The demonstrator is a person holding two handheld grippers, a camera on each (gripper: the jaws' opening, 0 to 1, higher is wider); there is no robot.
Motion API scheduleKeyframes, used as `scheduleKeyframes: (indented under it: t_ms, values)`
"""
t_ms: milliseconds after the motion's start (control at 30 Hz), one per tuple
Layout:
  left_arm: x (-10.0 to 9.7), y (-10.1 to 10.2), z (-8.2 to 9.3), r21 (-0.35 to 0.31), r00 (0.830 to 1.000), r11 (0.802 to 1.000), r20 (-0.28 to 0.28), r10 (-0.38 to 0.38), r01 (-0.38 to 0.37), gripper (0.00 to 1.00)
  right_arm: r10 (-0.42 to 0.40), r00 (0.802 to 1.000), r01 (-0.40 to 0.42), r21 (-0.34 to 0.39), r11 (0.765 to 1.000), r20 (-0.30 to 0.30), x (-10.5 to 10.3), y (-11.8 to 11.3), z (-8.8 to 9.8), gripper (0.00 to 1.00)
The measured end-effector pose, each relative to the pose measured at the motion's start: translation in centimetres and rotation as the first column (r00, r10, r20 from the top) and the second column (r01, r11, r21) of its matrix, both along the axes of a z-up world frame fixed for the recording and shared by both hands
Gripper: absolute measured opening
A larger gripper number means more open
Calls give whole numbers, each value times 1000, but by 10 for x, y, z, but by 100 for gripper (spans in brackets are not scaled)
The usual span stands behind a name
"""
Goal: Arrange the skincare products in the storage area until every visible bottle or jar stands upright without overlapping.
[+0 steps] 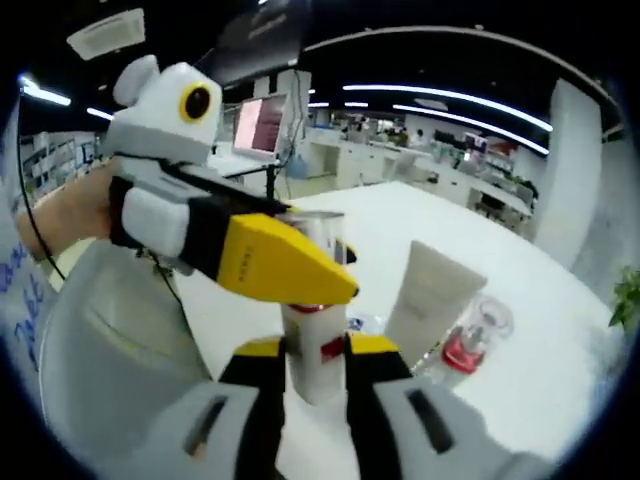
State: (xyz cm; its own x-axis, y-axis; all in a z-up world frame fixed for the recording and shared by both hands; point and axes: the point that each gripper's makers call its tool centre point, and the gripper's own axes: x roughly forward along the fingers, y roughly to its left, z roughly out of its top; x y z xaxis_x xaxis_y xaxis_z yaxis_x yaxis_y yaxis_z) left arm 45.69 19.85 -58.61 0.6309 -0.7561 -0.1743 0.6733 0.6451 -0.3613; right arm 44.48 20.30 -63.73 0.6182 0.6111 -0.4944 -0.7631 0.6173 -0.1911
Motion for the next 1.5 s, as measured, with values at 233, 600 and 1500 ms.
scheduleKeyframes:
  t_ms: [233,600,1500]
  values:
    - [4,4,-2,-16,996,995,-4,94,-94,21,-17,999,18,-6,1000,41,-1,3,4,22]
    - [-7,3,2,84,992,990,59,-116,111,20,124,992,-123,76,989,2,-13,6,8,21]
    - [-64,-11,13,263,736,746,155,-659,612,21,394,919,-387,155,909,-15,-54,32,13,23]
